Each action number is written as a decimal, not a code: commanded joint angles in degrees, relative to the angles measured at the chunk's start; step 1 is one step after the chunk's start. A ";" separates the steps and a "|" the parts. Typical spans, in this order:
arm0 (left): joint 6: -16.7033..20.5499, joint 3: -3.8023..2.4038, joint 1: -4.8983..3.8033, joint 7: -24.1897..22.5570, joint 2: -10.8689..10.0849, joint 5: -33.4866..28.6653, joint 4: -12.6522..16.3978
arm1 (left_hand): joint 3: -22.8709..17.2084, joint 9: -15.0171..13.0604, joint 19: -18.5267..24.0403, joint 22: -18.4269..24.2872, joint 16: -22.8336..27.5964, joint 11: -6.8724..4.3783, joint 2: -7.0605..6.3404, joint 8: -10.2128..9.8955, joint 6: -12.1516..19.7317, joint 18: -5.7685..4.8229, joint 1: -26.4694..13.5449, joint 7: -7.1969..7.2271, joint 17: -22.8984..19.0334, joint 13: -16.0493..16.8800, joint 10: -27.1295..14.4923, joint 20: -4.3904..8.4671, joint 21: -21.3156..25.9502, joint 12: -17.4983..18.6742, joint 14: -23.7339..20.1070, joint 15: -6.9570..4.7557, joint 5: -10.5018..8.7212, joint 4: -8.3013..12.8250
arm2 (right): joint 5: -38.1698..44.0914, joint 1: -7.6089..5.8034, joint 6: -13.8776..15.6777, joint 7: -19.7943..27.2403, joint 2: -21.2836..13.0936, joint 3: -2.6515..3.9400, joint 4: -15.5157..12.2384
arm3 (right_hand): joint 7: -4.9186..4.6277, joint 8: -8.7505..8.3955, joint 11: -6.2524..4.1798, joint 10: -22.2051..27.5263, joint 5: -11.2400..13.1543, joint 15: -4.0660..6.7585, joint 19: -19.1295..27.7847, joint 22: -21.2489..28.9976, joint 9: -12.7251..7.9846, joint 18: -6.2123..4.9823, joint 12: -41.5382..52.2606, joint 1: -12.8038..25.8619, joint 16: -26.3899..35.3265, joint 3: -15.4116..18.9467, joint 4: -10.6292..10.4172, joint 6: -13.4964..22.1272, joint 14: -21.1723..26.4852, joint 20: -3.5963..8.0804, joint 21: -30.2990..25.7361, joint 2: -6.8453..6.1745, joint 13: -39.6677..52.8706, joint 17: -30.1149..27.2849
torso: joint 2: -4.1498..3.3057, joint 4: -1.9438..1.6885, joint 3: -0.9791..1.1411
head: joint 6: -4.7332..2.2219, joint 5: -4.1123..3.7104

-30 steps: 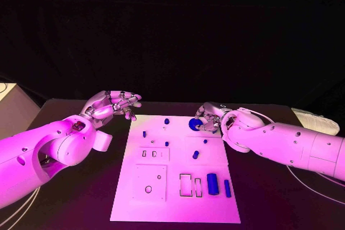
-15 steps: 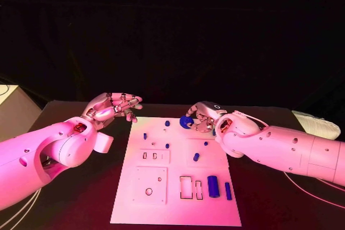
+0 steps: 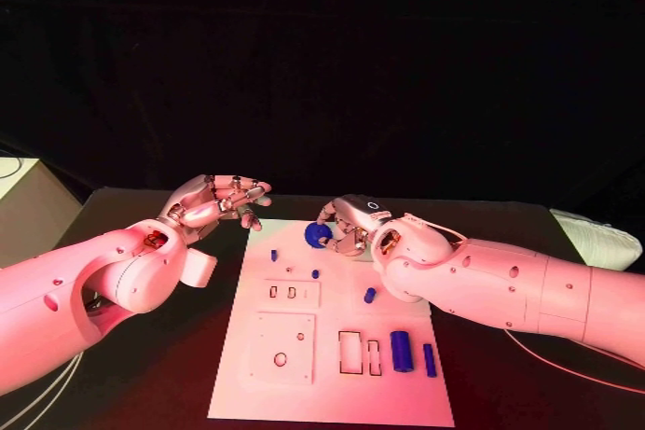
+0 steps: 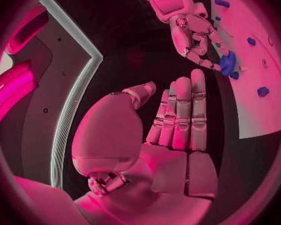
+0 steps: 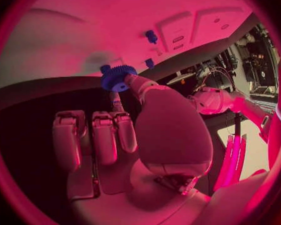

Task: Assemble the parts on the task board

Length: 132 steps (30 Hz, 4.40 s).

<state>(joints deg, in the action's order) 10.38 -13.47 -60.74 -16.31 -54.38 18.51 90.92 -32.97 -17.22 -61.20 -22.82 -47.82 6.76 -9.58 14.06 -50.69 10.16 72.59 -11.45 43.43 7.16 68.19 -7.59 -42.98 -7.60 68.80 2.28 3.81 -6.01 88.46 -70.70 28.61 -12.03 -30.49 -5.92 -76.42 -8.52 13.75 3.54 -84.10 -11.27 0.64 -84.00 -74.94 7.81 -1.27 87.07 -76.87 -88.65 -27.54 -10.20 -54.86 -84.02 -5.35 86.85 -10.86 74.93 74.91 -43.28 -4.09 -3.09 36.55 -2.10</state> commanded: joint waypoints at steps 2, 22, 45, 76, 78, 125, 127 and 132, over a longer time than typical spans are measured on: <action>-1.09 -0.04 -0.04 -0.21 0.21 0.20 0.21 | -0.11 -0.11 0.41 -0.09 -0.36 0.05 0.25 -0.27 0.48 0.24 0.40 0.02 0.10 0.09 -0.46 0.07 -0.35 -0.29 -0.27 0.04 -0.30 -0.03 | 2.95 0.29 -0.88 -1.48 1.54 -0.09 1.23 | 0.64 0.16 -0.37 -2.41 -0.06 0.41 -4.40 -11.68 13.31 0.37 -0.31 0.01 -0.33 -0.14 0.28 -0.48 -5.32 0.51 0.17 -0.43 11.62 12.17 | -0.09 0.04 -0.04 | 0.11 0.31; -1.25 -0.05 -0.09 -0.05 0.28 0.28 0.51 | -0.07 -0.15 0.46 -0.13 -0.41 0.07 0.28 -0.27 0.49 0.24 0.32 0.00 0.12 0.13 -0.49 0.05 -0.41 -0.33 -0.30 0.07 -0.31 -0.12 | 3.99 0.79 -3.66 -2.07 3.85 -0.26 3.72 | 0.54 0.12 -0.29 -2.34 -0.02 0.35 -4.37 -11.62 13.26 0.35 -0.38 0.44 -0.32 -0.26 0.55 -0.26 -5.32 0.48 0.11 -1.03 11.56 12.15 | -0.21 -0.33 -0.15 | 0.76 0.07; -1.42 -0.05 -0.10 0.24 0.08 0.39 0.51 | -0.05 -0.21 0.55 -0.19 -0.47 0.08 0.34 -0.26 0.52 0.24 0.26 0.00 0.14 0.20 -0.55 0.02 -0.52 -0.39 -0.34 0.09 -0.31 -0.23 | 4.70 1.01 -4.25 -2.03 3.24 -0.44 3.16 | 0.50 0.16 -0.24 -2.34 0.11 0.31 -4.33 -11.55 13.25 0.33 -0.39 0.82 -0.27 -0.25 0.63 -0.22 -5.28 0.45 0.04 -1.39 11.56 11.99 | -0.19 -0.35 -0.14 | 1.25 0.28; -1.78 -0.05 -0.10 0.52 0.10 1.07 0.42 | -0.03 -0.30 0.69 -0.27 -0.54 0.09 0.38 -0.26 0.58 0.25 0.29 0.00 0.17 0.30 -0.67 -0.01 -0.66 -0.47 -0.42 0.10 -0.33 -0.29 | 4.19 1.19 -2.76 -1.09 2.96 -0.45 2.77 | -1.89 -4.44 1.87 2.95 4.79 -1.57 -3.73 -10.48 11.02 0.03 -5.46 1.27 -0.02 16.68 -3.18 6.92 -5.12 -1.34 -1.18 -1.07 6.54 11.53 | -0.20 -0.23 -0.18 | 1.30 0.50; -1.77 -0.05 -0.10 0.53 0.08 1.08 0.42 | -0.03 -0.30 0.69 -0.27 -0.54 0.09 0.38 -0.26 0.58 0.25 0.29 0.00 0.17 0.30 -0.67 -0.01 -0.66 -0.47 -0.42 0.10 -0.33 -0.29 | 3.86 1.19 -3.14 -0.83 2.94 -0.45 2.83 | -1.96 -5.07 2.11 3.05 4.89 -1.77 -3.71 -10.45 10.70 0.00 -5.53 -0.61 -0.03 20.65 -6.20 7.08 -5.13 -1.42 -1.25 -0.93 6.42 11.59 | -0.19 -0.27 -0.17 | 1.33 0.51; -2.20 -0.05 -0.09 0.74 -0.17 2.00 0.44 | -0.63 -0.63 1.13 -0.60 -0.68 0.04 0.73 -0.19 0.69 0.31 1.48 0.02 0.20 0.61 -1.02 0.00 -1.24 -0.73 -0.73 0.05 -0.28 0.35 | -0.13 1.31 -7.47 -0.57 -0.43 -0.54 0.31 | -0.58 -3.97 0.84 0.46 -3.60 -0.70 -4.59 -12.27 10.58 0.46 -3.15 7.45 -0.74 19.05 -6.29 2.65 -5.59 -0.54 0.35 4.73 8.74 13.46 | -0.19 -0.29 -0.16 | 1.45 0.53; -2.20 -0.05 -0.09 0.74 -0.20 2.01 0.43 | -0.63 -0.63 1.13 -0.60 -0.68 0.04 0.73 -0.19 0.69 0.31 1.48 0.02 0.20 0.61 -1.02 0.00 -1.24 -0.73 -0.73 0.05 -0.28 0.35 | -0.06 1.31 -7.06 -0.53 -0.93 -0.55 -0.23 | -0.58 -3.97 0.84 0.46 -3.60 -0.70 -4.59 -12.27 10.58 0.46 -3.15 7.45 -0.74 19.05 -6.29 2.65 -5.59 -0.54 0.35 4.73 8.74 13.46 | -0.19 -0.32 -0.14 | 1.48 0.56; -2.15 -0.05 -0.08 0.73 -0.30 2.02 0.38 | -0.63 -0.63 1.13 -0.60 -0.68 0.04 0.73 -0.19 0.69 0.31 1.48 0.02 0.20 0.61 -1.02 0.00 -1.24 -0.73 -0.73 0.05 -0.28 0.35 | -0.07 1.32 -5.71 -0.48 -2.58 -0.54 -1.87 | -0.57 -3.94 0.83 0.39 -3.74 -0.70 -4.61 -12.32 10.58 0.48 -3.08 7.47 -0.72 18.99 -6.31 2.60 -5.57 -0.54 0.40 4.71 8.81 13.39 | -0.19 -0.32 -0.15 | 1.41 0.57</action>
<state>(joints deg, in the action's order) 9.21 -13.48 -60.77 -15.34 -54.69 20.23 91.23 -33.37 -17.79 -60.39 -23.37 -48.26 6.97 -8.87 14.06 -50.26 10.16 73.30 -11.44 43.54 7.71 67.57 -7.57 -43.87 -7.94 68.37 2.28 3.81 -5.61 88.24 -69.42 22.11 -12.55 -32.75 -6.46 -77.84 -8.89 9.74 4.47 -83.40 -14.77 -0.50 -84.00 -74.95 18.46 -1.28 83.76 -69.74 -89.10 -8.24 -16.51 -51.91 -84.14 -6.37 87.09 -5.80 74.92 74.91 -43.48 -4.39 -3.25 37.98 -1.54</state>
